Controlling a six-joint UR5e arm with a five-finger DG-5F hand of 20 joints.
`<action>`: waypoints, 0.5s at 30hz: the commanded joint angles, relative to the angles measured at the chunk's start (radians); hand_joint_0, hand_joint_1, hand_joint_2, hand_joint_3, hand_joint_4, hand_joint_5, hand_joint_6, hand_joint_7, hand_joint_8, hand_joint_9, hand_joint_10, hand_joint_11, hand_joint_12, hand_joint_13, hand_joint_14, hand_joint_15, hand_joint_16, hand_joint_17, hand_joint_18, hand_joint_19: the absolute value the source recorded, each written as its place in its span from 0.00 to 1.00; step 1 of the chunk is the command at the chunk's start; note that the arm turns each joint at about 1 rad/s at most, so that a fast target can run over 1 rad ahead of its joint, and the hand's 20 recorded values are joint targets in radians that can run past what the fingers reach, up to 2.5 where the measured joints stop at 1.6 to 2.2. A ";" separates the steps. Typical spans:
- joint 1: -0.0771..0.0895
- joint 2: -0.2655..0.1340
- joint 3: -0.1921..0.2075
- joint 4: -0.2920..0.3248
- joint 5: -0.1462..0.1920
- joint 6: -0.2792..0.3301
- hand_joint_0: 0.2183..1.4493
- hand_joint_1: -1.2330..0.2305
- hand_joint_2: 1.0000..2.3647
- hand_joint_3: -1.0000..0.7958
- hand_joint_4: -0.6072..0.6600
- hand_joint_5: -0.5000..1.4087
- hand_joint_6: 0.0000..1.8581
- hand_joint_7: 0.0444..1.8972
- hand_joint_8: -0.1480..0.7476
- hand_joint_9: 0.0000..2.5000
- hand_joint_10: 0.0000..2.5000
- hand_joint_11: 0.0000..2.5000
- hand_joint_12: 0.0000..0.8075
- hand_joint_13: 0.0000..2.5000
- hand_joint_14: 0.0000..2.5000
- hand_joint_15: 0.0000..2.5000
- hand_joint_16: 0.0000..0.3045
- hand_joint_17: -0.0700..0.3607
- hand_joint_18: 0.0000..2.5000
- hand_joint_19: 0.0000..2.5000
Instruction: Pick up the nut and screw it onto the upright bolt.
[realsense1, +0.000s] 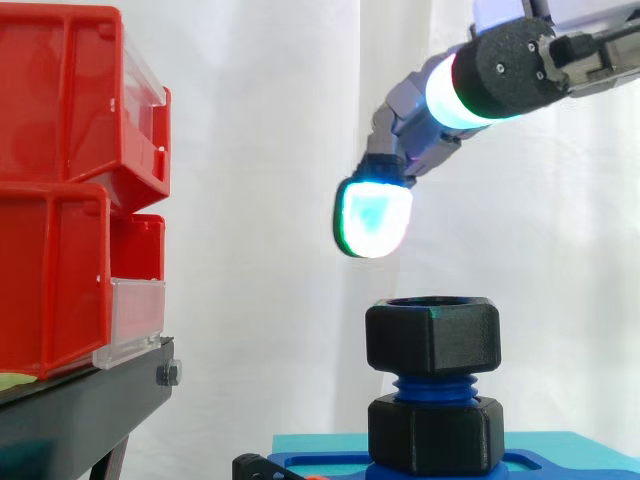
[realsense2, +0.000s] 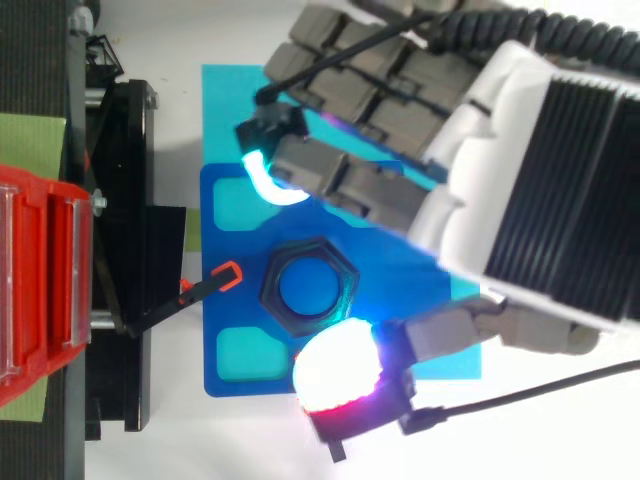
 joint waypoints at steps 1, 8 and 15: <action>0.005 -0.026 -0.001 0.060 -0.008 0.002 0.20 0.75 0.00 0.28 0.59 0.17 0.27 0.31 0.40 0.14 0.00 0.00 0.40 0.14 0.00 0.00 0.13 0.36 0.00 0.00; 0.015 -0.061 -0.001 0.085 -0.045 0.061 0.20 0.75 0.00 0.28 0.57 0.17 0.27 0.30 0.38 0.13 0.00 0.00 0.40 0.13 0.00 0.00 0.13 0.36 0.00 0.00; 0.020 -0.063 -0.002 0.079 -0.056 0.066 0.20 0.75 0.00 0.28 0.57 0.18 0.27 0.32 0.38 0.12 0.00 0.00 0.41 0.13 0.00 0.00 0.13 0.36 0.00 0.00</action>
